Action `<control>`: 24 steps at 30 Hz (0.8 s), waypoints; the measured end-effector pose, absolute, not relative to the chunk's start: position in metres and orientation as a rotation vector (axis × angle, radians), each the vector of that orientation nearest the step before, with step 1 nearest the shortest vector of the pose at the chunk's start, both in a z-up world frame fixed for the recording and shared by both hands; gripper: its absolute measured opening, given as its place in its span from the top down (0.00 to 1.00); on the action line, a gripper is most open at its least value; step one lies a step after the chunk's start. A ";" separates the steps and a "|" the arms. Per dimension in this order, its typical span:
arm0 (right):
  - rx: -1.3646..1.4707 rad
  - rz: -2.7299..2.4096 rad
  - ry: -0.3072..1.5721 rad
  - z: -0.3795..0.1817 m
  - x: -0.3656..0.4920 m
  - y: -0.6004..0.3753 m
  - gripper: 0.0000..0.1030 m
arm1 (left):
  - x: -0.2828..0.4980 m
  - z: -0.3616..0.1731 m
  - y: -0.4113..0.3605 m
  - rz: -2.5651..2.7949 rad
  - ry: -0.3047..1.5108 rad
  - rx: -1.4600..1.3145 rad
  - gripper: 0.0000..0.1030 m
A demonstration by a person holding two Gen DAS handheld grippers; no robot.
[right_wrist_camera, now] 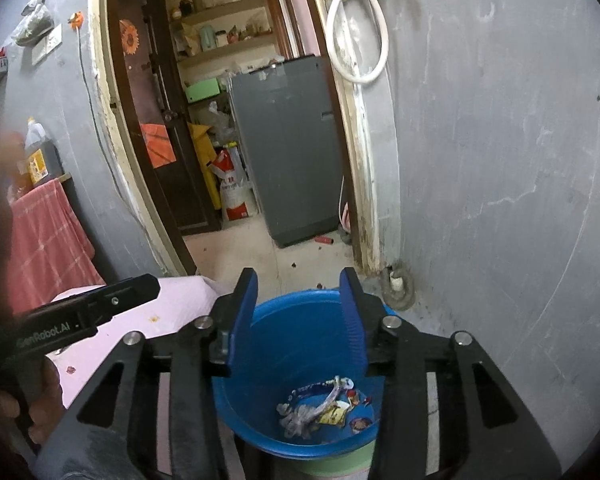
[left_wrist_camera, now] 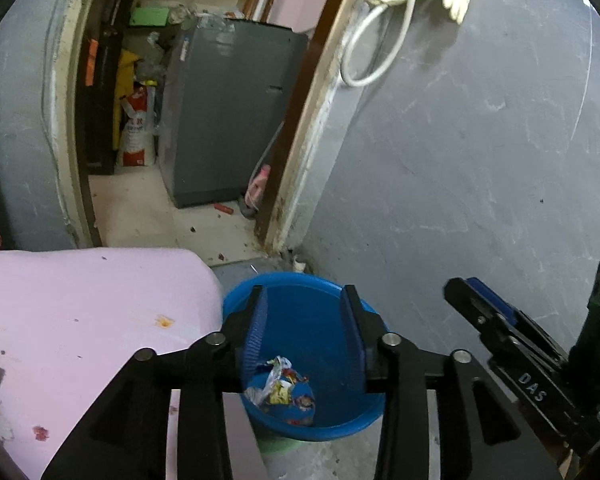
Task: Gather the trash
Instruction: 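Move both open tools back over the table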
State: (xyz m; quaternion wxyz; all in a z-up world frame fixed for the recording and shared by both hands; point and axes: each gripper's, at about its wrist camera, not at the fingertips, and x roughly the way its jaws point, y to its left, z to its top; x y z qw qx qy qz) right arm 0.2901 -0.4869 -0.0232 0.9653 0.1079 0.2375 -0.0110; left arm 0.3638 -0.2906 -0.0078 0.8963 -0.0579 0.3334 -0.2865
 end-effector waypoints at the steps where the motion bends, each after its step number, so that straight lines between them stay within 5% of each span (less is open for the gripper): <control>1: 0.214 -0.024 0.470 -0.020 0.288 -0.486 0.54 | 0.363 -0.005 -0.287 -0.586 0.679 -0.125 0.66; 7: 0.185 -0.041 0.382 0.007 0.269 -0.474 0.30 | 0.351 0.019 -0.258 -0.542 0.593 -0.146 0.40; 12: 0.165 -0.056 0.305 0.029 0.252 -0.460 0.09 | 0.333 0.042 -0.222 -0.469 0.501 -0.159 0.06; 15: 0.159 -0.058 0.264 0.039 0.242 -0.451 0.00 | 0.322 0.052 -0.199 -0.429 0.446 -0.180 0.03; 24: 0.134 -0.038 0.179 0.062 0.216 -0.415 0.00 | 0.284 0.075 -0.148 -0.323 0.350 -0.137 0.02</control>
